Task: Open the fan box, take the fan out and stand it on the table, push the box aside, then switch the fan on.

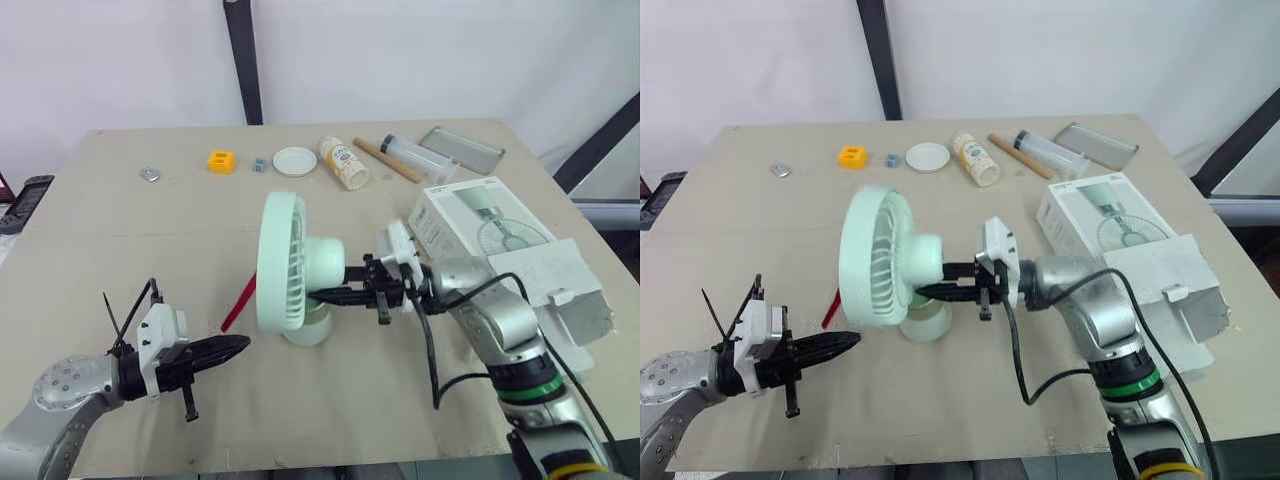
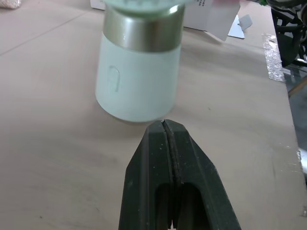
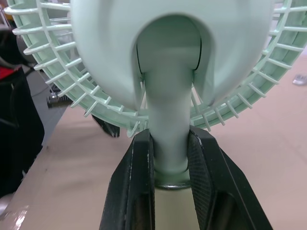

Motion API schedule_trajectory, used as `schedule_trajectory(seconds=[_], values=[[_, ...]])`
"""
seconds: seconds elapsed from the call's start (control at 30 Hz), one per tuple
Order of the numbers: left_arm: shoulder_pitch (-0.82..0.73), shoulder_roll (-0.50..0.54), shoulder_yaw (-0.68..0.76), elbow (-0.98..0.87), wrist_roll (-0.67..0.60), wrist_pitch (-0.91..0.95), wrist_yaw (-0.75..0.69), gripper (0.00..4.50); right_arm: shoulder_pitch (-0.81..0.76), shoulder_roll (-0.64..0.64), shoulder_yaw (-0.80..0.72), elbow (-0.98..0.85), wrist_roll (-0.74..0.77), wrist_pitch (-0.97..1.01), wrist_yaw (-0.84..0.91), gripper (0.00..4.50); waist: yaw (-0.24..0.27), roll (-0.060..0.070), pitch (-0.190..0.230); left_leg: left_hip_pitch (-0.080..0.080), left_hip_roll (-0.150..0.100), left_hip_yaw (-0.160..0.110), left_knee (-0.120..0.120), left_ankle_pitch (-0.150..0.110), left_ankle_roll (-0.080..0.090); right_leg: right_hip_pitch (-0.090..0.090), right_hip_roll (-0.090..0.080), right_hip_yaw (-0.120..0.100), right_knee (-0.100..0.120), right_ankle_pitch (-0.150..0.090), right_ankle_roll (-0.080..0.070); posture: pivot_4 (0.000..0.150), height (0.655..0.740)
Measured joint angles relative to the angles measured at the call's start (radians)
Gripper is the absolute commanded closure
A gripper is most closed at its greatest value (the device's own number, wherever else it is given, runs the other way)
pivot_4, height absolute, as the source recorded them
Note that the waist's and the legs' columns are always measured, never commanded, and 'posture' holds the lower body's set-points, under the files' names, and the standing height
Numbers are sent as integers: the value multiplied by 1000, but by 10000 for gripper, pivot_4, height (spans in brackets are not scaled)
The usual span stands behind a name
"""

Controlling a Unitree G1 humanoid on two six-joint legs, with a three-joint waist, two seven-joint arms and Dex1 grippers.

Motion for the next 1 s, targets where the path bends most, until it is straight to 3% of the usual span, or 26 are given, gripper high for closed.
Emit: schedule_trajectory(seconds=[0.23, 0.6, 1.0], values=[[-26, -9, -10, 1, 3, 1, 15, 44638, -134, 12, 0, 239, -26, -76, 109, 41053, 0, 0, 0, 0, 0, 0, 0, 0, 0, 0, 0, 0, 0, 0, 0, 1500, 7400], [-39, -19, -38, -3, 3, 3, 46, 44638, -425, 125, 7, 848, -198, -364, 266, 41053, -6, 1, 1, -1, 0, 1, 0, 2, -3, -2, 0, 0, 0, 0, 0, 1500, 7400], [-16, -19, -40, -30, 1, 9, 74, 44638, -520, 175, -7, 1129, -283, -523, 300, 41053, -6, 2, 1, -1, 0, 1, 0, 2, -3, -2, 0, 0, 1, 0, 0, 1500, 7400]])
